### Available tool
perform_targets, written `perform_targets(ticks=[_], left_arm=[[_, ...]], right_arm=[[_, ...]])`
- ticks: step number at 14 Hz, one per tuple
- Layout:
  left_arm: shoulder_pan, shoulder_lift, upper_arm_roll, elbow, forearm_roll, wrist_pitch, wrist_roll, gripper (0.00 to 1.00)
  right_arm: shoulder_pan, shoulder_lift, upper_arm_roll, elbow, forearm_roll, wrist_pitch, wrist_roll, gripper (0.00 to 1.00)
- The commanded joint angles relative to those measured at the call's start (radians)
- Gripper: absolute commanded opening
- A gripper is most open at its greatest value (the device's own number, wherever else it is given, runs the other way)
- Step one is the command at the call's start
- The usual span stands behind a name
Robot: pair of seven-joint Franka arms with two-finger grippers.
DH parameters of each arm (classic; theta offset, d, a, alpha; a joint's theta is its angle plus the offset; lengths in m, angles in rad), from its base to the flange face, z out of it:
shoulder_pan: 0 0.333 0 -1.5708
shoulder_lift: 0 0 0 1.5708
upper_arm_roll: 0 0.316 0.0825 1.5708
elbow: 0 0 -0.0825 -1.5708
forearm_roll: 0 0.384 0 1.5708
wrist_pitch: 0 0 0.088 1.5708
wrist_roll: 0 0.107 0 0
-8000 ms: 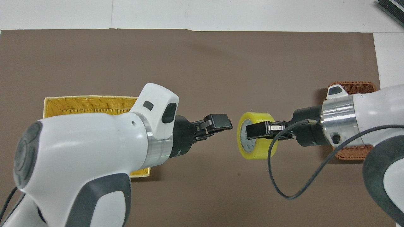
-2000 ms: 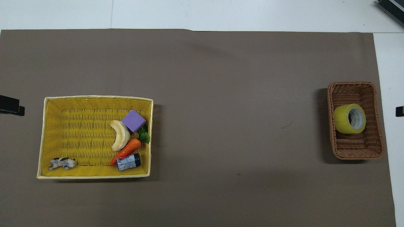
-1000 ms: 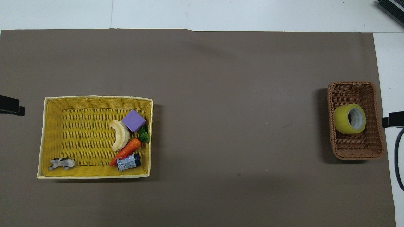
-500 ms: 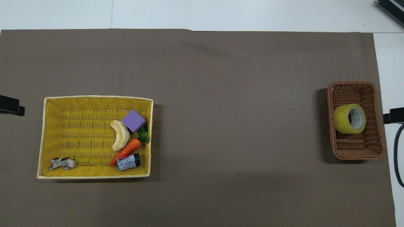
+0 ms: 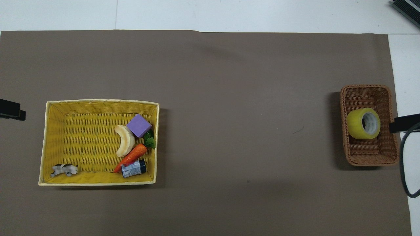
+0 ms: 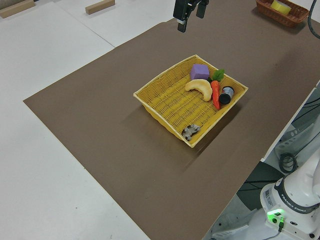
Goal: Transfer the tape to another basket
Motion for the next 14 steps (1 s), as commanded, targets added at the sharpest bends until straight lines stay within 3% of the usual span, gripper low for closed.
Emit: perform_targets(ticks=[1, 14], left_arm=[[0.002, 0.003, -0.002, 0.018, 0.004, -0.008, 0.001, 1.0], [-0.013, 0.003, -0.009, 0.018, 0.004, -0.012, 0.006, 1.0]], right_arm=[[-0.003, -0.017, 0.005, -0.025, 0.003, -0.005, 0.028, 1.0], [-0.003, 0.006, 0.003, -0.057, 0.06, 0.058, 0.068, 1.0]])
